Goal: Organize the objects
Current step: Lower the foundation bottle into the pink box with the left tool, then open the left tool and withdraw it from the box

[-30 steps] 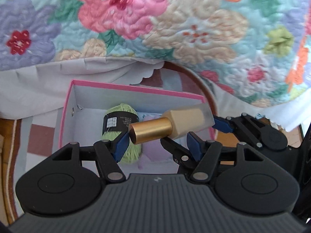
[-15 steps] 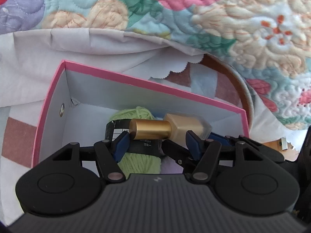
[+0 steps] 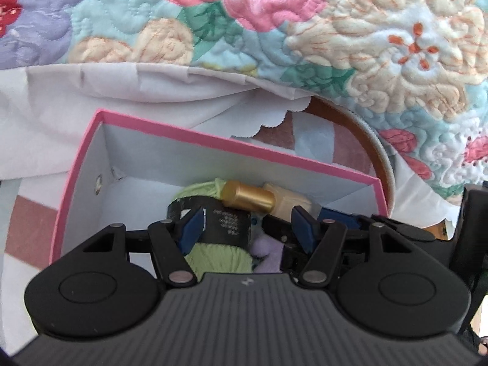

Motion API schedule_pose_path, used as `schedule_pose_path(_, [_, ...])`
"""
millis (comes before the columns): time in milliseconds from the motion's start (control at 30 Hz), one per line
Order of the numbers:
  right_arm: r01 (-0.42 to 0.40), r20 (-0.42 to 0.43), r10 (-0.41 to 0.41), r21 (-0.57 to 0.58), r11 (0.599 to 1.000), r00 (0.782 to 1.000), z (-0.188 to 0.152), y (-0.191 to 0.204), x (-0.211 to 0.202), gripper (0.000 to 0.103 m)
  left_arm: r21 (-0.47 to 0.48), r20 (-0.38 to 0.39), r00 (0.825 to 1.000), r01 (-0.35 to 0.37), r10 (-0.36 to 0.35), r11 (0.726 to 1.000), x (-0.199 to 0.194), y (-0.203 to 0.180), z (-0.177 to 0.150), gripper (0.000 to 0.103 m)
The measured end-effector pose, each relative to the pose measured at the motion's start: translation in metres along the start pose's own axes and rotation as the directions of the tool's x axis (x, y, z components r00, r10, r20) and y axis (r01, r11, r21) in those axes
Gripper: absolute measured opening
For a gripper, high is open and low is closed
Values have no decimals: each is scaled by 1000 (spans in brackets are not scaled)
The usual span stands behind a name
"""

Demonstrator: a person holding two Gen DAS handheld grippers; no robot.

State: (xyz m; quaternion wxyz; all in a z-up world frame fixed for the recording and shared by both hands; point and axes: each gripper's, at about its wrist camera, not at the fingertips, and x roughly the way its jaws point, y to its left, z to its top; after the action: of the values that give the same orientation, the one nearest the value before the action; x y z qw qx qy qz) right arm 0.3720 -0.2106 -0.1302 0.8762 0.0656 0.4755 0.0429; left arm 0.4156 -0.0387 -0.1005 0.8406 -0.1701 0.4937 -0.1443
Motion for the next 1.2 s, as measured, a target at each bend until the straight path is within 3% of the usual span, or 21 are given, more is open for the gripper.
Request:
schedule_pose_path(133, [0,12,0,-15,1000,1000,-1,1,-3,73,6,2,1000,-30,30,1000,-7,-5,-1,61])
schedule_pose_path(400, [104,-18,-107,-108,989,994,-2,11,6,74,31,19,997,-79,78,996,-14,-9,-4,61])
schedule_pose_path(567, [71,-64,-77,-94,993,995,5,4,10,74,38,20,994,-109,108,993,-20,-9,-7,62])
schedule_pose_path(633, [54,-61,-62,-117,992,996,0,6,-4,76,50,22,992,-123,122,991,-27,-10,-10,64])
schedule_pose_path(733, [49,18,-46,-175,983,999,-16,12,-36,84,45,13,990,-142,141,989,-42,-11,-18,64])
schedule_pose_path(933, [-33,145,62,-194,980,987,-47,15,-99,84,64,18,990,-141,140,988,-76,-15,-42,66])
schedule_pose_path(1200, [-89,156,124,-210,974,980,-61,28,-152,84,132,11,986,-167,167,977,-127,-30,-62,69])
